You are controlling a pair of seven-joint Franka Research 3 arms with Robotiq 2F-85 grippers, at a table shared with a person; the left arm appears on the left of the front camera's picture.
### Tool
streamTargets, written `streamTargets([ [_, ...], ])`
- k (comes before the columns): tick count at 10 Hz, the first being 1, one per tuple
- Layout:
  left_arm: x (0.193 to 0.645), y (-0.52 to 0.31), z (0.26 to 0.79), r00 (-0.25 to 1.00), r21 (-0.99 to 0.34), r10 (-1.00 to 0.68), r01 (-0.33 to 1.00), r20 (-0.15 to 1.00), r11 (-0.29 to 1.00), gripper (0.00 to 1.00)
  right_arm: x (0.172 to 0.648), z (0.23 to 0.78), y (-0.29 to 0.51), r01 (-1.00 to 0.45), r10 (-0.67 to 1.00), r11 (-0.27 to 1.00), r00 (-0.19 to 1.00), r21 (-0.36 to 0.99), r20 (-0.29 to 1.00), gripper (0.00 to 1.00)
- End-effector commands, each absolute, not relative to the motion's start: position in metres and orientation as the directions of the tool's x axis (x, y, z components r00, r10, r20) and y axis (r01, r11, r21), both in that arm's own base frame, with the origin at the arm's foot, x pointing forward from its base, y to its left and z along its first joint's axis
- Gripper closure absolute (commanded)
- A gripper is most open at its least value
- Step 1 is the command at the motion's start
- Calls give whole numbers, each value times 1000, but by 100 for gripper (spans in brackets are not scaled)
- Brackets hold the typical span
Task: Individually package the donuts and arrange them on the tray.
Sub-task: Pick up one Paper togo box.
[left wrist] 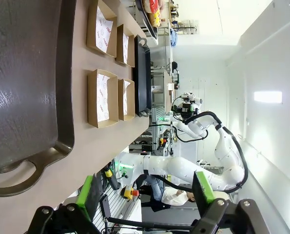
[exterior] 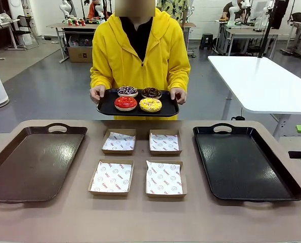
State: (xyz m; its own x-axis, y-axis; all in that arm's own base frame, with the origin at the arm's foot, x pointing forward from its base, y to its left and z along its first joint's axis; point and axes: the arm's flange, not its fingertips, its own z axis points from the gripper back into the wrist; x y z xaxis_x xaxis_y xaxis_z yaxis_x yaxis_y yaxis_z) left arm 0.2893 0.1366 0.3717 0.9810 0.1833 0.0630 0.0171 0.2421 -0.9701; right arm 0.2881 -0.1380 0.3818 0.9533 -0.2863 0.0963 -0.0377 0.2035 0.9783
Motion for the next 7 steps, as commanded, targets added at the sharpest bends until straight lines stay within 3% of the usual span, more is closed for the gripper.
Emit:
streamTargets([
  [1,289,137,372,978,-972,194,26,72,232,0,289,383,-137,-39,-290,185,953,982,92,0],
  [7,289,137,372,978,-972,194,26,72,232,0,289,383,-137,-39,-290,185,953,982,92,0],
])
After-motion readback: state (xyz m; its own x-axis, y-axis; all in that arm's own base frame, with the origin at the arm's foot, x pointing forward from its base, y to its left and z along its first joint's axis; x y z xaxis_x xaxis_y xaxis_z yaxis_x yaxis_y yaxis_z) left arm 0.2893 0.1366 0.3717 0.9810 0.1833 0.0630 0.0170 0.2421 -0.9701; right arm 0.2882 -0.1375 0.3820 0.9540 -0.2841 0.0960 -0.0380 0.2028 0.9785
